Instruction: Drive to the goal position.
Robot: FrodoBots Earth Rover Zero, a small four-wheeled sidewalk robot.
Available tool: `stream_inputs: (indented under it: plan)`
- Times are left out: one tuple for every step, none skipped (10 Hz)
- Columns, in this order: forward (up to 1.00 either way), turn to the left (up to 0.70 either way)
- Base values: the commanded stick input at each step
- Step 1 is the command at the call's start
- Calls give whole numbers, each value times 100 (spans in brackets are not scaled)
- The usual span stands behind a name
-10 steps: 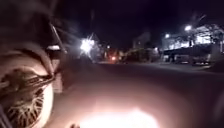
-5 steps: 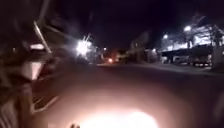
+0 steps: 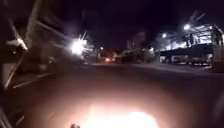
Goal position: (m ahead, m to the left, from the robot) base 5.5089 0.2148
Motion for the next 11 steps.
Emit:
stream_inputs:
  plan:
    - [100,0]
    - [100,0]
    - [100,0]
    - [100,0]
    - [100,0]
    - [100,0]
    - [100,0]
    - [100,0]
    - [100,0]
    - [100,0]
    - [100,0]
